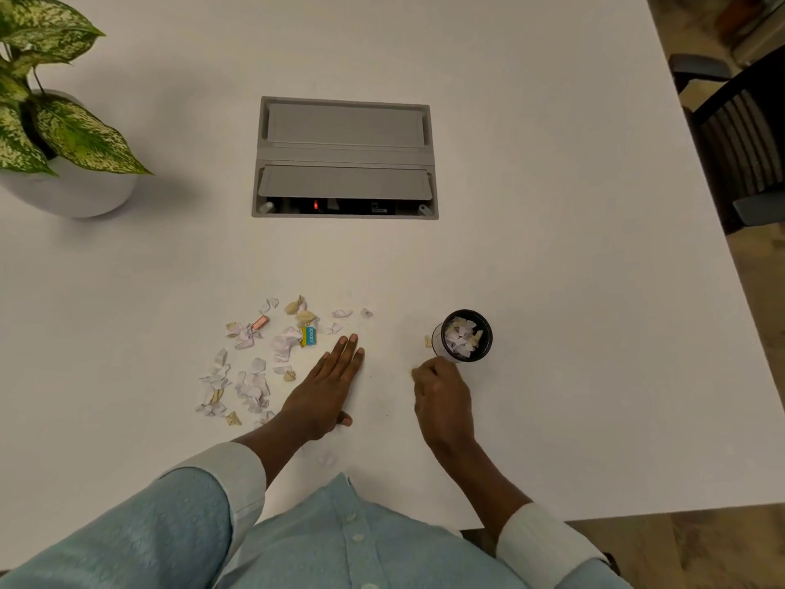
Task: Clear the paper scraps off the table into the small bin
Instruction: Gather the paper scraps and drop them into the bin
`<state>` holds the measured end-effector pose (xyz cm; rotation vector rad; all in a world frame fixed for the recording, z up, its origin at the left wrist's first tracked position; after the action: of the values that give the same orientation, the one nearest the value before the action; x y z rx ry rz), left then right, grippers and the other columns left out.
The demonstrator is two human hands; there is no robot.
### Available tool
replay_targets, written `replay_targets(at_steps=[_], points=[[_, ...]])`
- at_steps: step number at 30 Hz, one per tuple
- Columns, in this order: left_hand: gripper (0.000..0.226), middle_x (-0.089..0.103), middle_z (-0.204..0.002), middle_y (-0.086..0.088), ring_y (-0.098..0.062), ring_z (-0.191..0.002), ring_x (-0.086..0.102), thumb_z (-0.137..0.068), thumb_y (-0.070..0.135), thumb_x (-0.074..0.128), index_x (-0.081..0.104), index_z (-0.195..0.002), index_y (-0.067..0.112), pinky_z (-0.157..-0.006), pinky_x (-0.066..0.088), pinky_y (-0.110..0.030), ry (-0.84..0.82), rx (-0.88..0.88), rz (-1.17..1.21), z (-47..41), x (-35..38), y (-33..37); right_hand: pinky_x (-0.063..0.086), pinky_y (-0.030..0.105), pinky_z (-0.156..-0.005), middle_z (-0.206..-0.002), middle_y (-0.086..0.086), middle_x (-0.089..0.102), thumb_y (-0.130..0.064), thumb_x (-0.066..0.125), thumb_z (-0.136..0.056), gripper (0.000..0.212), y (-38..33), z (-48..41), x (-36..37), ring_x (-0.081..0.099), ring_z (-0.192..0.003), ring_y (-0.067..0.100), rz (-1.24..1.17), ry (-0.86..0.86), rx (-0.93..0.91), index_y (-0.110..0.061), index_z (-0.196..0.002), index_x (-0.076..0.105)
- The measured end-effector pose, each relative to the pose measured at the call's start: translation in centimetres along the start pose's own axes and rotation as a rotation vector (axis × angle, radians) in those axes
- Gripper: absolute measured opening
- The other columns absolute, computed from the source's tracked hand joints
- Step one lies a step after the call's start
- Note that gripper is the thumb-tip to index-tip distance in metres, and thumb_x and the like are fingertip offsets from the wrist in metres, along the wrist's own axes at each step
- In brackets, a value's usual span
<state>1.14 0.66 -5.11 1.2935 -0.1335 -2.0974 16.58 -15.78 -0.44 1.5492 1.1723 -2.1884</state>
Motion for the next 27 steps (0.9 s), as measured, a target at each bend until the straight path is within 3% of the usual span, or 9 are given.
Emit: replay_targets(at_steps=[2, 4, 10, 16, 19, 22, 24, 27], points=[[0.128, -0.04, -0.165, -0.002, -0.019, -0.152, -0.037, -0.085, 0.032, 0.082, -0.02, -0.161, 0.016, -0.127, -0.009, -0.034, 0.001, 0.001, 0.0, 0.0, 0.0, -0.1, 0.042, 0.014, -0.077, -0.093, -0.008, 0.059, -0.006, 0.066, -0.094, 0.004, -0.3, -0.8, -2.6, 0.053, -0.083, 0.001, -0.11, 0.149, 0.013, -0.008, -0.092, 0.069], [0.128, -0.039, -0.165, -0.003, -0.02, -0.152, -0.036, -0.085, 0.032, 0.081, -0.02, -0.161, 0.015, -0.127, -0.008, -0.034, -0.001, 0.005, -0.004, -0.1, 0.0, -0.1, 0.043, 0.014, -0.077, -0.092, -0.001, 0.065, -0.007, 0.072, -0.09, 0.003, -0.3, -1.8, -5.0, 0.061, -0.082, 0.009, -0.12, 0.267, 0.013, -0.008, -0.088, 0.074], [0.128, -0.039, -0.165, -0.004, -0.021, -0.152, -0.035, -0.086, 0.032, 0.082, -0.021, -0.161, 0.015, -0.128, -0.008, -0.035, -0.004, 0.0, -0.024, -0.1, 0.1, -0.1, 0.049, 0.023, -0.068, -0.094, -0.003, 0.068, -0.006, 0.074, -0.085, 0.013, 1.7, -4.4, -7.8, 0.066, -0.075, 0.015, -0.147, 0.319, 0.13, -0.02, -0.086, 0.077], [0.129, -0.04, -0.164, -0.005, -0.023, -0.152, -0.035, -0.086, 0.032, 0.081, -0.022, -0.161, 0.015, -0.128, -0.008, -0.037, -0.005, -0.003, -0.029, -0.1, 0.2, 0.0, 0.058, 0.038, -0.073, -0.103, -0.006, 0.074, -0.009, 0.073, -0.085, 0.017, 2.1, -4.9, -7.5, 0.07, -0.084, 0.018, -0.123, 0.281, 0.166, -0.021, -0.096, 0.076], [0.129, -0.04, -0.164, -0.005, -0.022, -0.152, -0.036, -0.086, 0.031, 0.081, -0.023, -0.16, 0.015, -0.128, -0.008, -0.037, -0.004, -0.003, -0.025, -0.1, 0.2, -0.1, 0.057, 0.035, -0.073, -0.104, -0.008, 0.072, -0.01, 0.073, -0.086, 0.016, 1.4, -4.4, -7.0, 0.069, -0.086, 0.017, -0.137, 0.263, 0.156, -0.023, -0.094, 0.075], [0.128, -0.04, -0.164, -0.004, -0.022, -0.152, -0.036, -0.086, 0.032, 0.081, -0.022, -0.161, 0.016, -0.128, -0.007, -0.037, -0.006, 0.0, -0.022, -0.1, 0.3, -0.2, 0.057, 0.03, -0.073, -0.103, -0.005, 0.069, -0.01, 0.073, -0.087, 0.01, -0.1, -3.2, -5.5, 0.068, -0.089, 0.017, -0.132, 0.215, 0.031, -0.017, -0.093, 0.075], [0.128, -0.04, -0.164, -0.004, -0.022, -0.152, -0.036, -0.086, 0.033, 0.081, -0.022, -0.161, 0.016, -0.127, -0.008, -0.037, -0.011, -0.003, -0.021, -0.2, 0.3, -0.2, 0.058, 0.033, -0.078, -0.109, -0.001, 0.069, -0.01, 0.07, -0.089, 0.011, -0.9, -2.4, -3.8, 0.066, -0.099, 0.018, -0.061, 0.107, -0.028, -0.014, -0.098, 0.076], [0.128, -0.041, -0.164, -0.004, -0.022, -0.151, -0.037, -0.088, 0.033, 0.079, -0.024, -0.16, 0.016, -0.127, -0.009, -0.037, -0.018, -0.005, -0.021, -0.2, 0.2, -0.2, 0.058, 0.045, -0.088, -0.137, 0.009, 0.06, -0.013, 0.064, -0.093, 0.028, -1.5, -1.5, -0.9, 0.053, -0.131, 0.025, 0.114, -0.135, -0.049, -0.009, -0.12, 0.071]])
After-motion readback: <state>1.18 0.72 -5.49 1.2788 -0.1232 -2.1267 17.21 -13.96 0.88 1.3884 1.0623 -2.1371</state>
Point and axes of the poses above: each hand's wrist, its own z-axis away from the middle knuckle, its own x-axis out of the palm, y = z × x, the point moved 1 cm from there along -z, towards the middle knuckle
